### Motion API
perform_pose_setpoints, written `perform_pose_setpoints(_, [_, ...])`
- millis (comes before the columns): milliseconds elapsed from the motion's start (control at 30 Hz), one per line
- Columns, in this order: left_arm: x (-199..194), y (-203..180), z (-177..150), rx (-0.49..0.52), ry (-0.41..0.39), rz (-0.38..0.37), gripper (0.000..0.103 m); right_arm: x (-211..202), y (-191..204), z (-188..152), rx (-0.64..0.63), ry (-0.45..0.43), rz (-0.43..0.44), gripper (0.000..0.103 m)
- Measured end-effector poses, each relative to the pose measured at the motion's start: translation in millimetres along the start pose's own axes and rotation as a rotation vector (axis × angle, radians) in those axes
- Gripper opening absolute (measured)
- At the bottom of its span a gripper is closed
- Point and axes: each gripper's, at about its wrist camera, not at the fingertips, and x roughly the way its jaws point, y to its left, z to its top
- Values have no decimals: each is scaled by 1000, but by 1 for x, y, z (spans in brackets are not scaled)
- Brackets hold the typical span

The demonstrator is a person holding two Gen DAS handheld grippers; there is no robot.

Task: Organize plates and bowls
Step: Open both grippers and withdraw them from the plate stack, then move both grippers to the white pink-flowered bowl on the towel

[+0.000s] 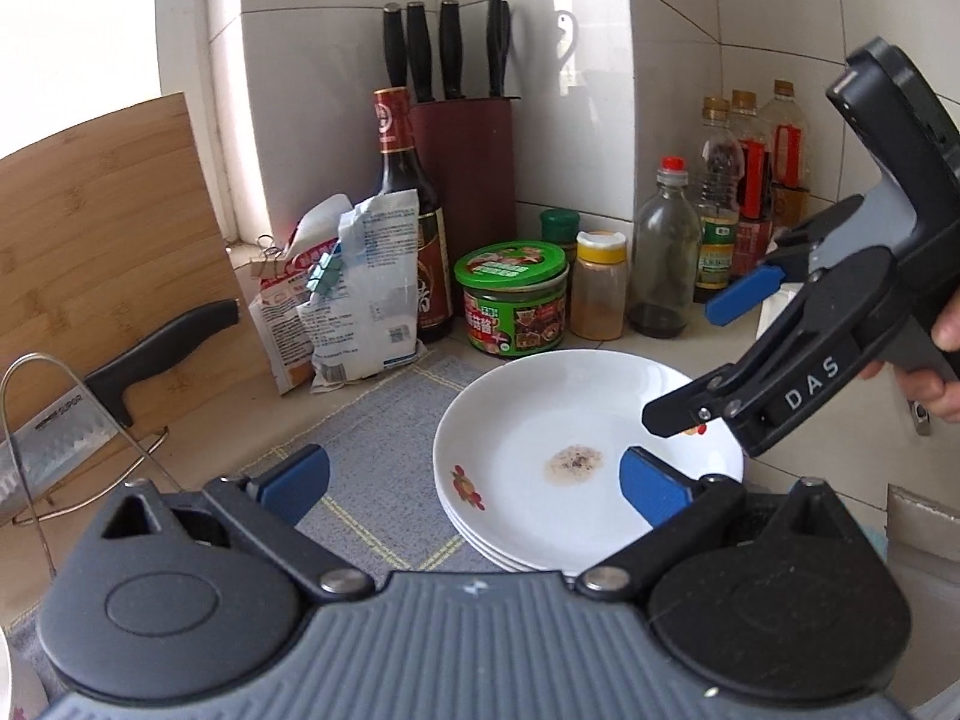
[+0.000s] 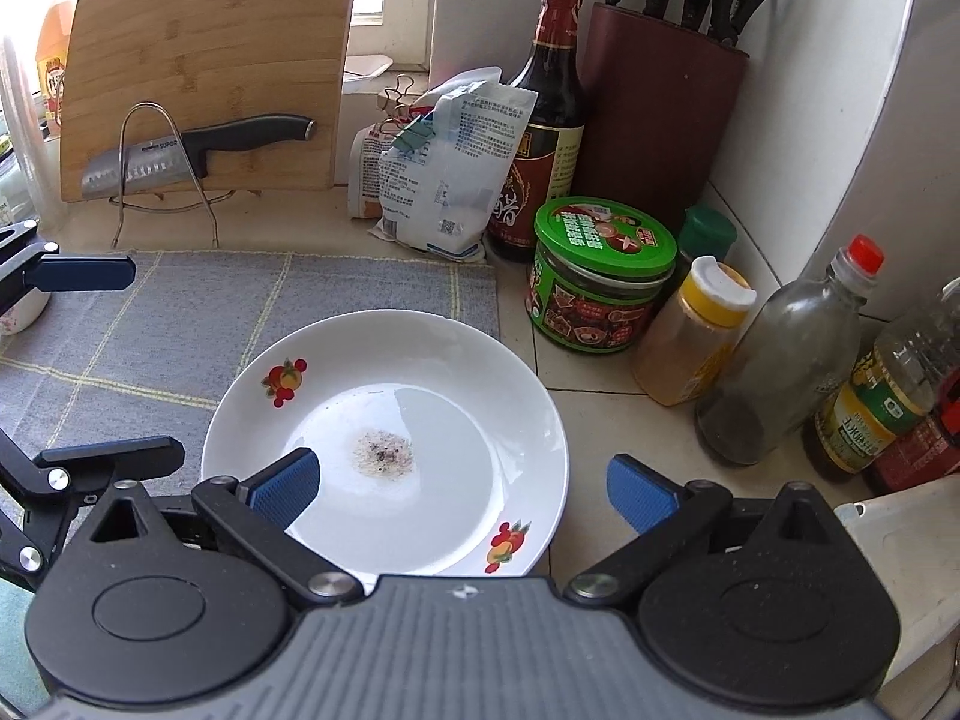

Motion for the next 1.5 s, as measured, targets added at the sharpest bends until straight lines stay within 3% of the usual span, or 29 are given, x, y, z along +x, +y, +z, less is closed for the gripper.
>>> perform_pose_setpoints(167, [-19,-1,-8,-70,1,83,102,-2,9,-6,-25,-29,24,103])
perform_pose_setpoints(433, [-63,6,-33,-166,-4,221,102,1,39,-10,-91,-72,155,103])
perform_pose_setpoints(733, [-114,44,-75,-260,11,367,102,6,114,0,-237,-71,277,103])
perform_pose_setpoints(1033, [-173,103,-130,-325,36,452,102,3,213,6,-324,-59,352,103])
perform_pose_setpoints(1233, [-204,149,-164,-341,120,482,102,0,279,5,-337,-64,415,103])
perform_pose_setpoints(1500, [-230,200,-195,-350,189,409,102,6,352,1,-383,-78,442,103])
